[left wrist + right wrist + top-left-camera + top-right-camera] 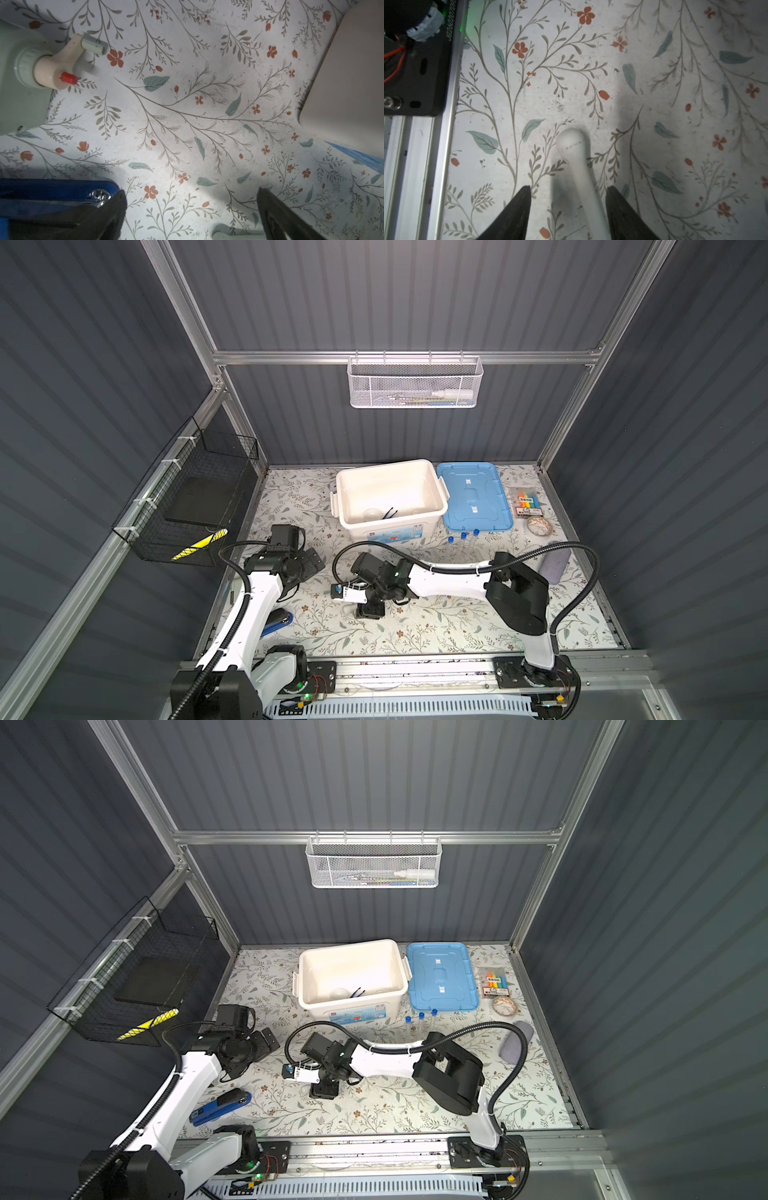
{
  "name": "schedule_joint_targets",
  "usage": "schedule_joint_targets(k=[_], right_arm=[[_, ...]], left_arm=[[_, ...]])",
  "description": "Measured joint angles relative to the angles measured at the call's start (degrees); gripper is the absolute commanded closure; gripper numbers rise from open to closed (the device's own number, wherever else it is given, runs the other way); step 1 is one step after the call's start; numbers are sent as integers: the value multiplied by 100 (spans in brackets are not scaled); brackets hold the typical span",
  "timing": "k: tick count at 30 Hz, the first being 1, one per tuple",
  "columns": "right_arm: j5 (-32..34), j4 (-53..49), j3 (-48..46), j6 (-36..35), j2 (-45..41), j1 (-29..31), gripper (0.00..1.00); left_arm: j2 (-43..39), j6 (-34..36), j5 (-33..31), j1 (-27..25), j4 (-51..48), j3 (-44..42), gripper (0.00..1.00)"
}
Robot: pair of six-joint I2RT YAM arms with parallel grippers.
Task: Organize the chemistry lab equipment
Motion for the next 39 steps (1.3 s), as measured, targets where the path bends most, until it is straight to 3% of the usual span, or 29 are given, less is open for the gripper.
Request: schedule_joint_targets(k=[7, 14, 31, 39], right_arm=[[570, 87, 299, -28, 374, 2, 43], [748, 39, 396, -221, 538, 2, 49], [660, -85, 411, -457, 560, -31, 85], [516, -125, 9, -184, 133, -299, 87]], left_arm=[[-81, -4, 225, 0, -4, 42, 0], [-221, -4, 328, 0, -7, 87, 0], [55, -7, 452, 0, 2, 387, 0], [175, -7, 481, 0, 13, 470, 0]])
